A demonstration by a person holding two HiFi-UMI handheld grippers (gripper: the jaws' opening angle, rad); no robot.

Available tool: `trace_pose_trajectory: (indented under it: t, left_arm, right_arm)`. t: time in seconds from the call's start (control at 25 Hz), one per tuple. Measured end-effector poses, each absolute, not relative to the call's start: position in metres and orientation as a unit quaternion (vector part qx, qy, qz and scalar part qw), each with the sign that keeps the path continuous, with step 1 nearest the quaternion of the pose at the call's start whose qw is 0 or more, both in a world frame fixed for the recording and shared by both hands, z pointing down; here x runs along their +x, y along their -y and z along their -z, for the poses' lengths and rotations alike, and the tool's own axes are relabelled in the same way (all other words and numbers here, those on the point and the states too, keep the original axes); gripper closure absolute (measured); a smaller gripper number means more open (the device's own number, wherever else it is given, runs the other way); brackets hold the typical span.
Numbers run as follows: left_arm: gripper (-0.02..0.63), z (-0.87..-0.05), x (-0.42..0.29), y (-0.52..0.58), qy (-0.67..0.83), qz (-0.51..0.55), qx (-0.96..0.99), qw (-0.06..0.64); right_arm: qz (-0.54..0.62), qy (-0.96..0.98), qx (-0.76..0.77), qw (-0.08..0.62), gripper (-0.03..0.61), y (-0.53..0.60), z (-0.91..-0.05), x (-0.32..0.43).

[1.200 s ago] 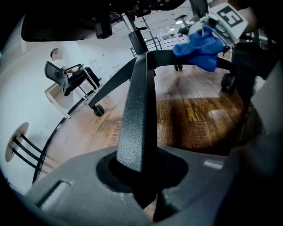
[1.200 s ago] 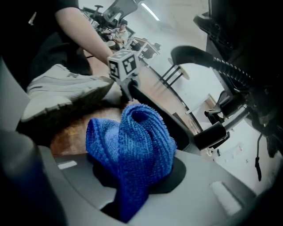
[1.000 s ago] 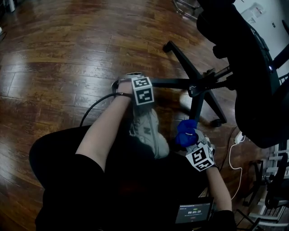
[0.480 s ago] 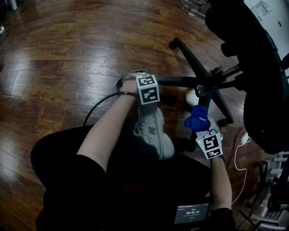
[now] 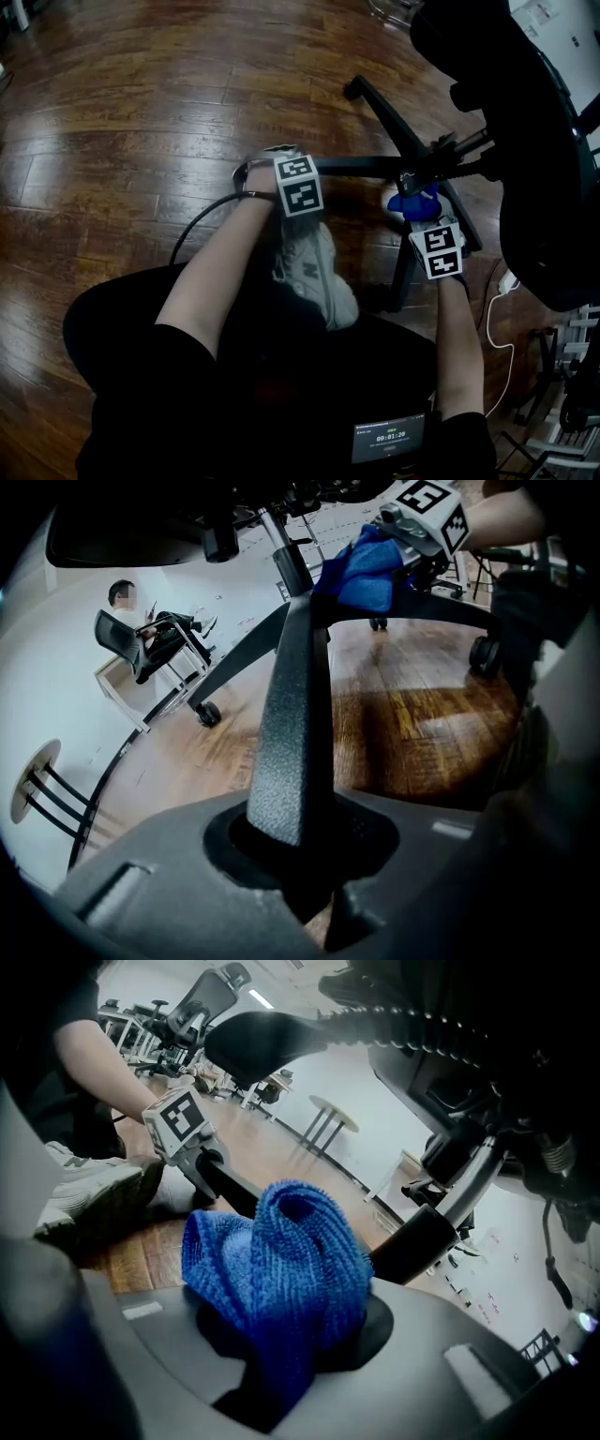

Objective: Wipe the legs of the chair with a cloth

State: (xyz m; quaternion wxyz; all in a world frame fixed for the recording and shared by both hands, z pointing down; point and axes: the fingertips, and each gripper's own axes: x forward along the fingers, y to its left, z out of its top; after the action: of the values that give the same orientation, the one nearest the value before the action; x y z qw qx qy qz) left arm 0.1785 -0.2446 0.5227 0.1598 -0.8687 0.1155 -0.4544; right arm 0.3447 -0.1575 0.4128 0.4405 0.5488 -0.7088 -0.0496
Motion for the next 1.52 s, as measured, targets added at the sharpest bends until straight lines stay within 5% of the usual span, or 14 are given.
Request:
trace_pose_trajectory:
  t: [0.56, 1.28, 1.4, 1.52]
  left_arm:
    - [0.536, -0.524, 0.18, 0.241, -0.108, 0.453, -0.873, 0.147]
    - [0.537, -0.522, 0.181, 0.242, -0.111, 0.454, -0.871, 0.15]
    - [0.537, -0.521, 0.181, 0.242, -0.111, 0.452, -0.872, 0.152]
    - [0.537, -0.521, 0.18, 0.243, -0.111, 0.453, -0.871, 0.156]
  right_arm:
    - [-0.007, 0.798, 0.347, 0.493, 0.491, -0.044, -0.471, 0.266]
    - [0.057, 0.703, 0.496, 0.506, 0.492, 0.127, -0.431, 0.333]
    - [0.084, 0.668, 0.493, 0.551, 0.492, 0.159, -0.426, 0.342]
    - [0.139, 0.61, 0.397, 0.671, 0.494, 0.163, -0.446, 0.338]
